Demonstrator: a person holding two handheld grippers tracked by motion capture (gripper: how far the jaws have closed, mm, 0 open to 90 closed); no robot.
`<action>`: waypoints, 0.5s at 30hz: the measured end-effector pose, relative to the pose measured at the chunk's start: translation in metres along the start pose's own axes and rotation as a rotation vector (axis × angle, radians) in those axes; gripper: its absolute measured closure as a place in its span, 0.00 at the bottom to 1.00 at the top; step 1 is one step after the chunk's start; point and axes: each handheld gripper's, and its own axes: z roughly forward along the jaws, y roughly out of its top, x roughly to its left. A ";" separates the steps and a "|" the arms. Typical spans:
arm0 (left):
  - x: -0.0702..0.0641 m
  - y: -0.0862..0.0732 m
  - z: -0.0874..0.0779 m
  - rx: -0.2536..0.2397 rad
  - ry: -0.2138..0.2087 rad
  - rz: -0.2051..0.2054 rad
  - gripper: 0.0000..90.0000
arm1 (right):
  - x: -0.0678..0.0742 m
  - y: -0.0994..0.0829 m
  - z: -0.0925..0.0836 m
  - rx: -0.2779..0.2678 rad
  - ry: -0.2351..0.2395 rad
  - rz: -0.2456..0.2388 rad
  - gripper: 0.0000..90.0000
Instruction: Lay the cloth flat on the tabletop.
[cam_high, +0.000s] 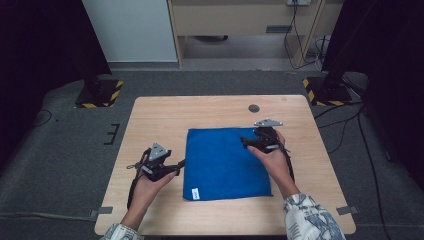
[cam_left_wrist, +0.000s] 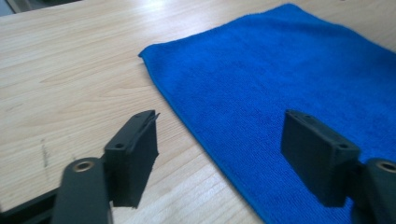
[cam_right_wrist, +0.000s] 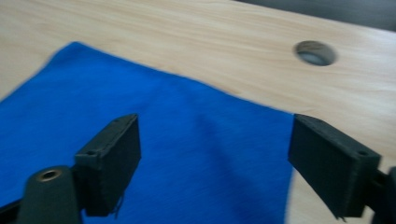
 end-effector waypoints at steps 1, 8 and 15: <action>0.000 0.001 0.004 0.008 -0.005 -0.001 0.26 | 0.004 -0.002 -0.002 -0.003 0.021 -0.005 0.16; 0.005 0.015 0.028 0.055 -0.042 -0.010 0.16 | 0.031 -0.015 -0.011 0.010 0.140 -0.019 0.11; 0.010 0.024 0.048 0.109 -0.081 0.022 0.15 | 0.058 -0.030 -0.011 0.055 0.235 -0.070 0.12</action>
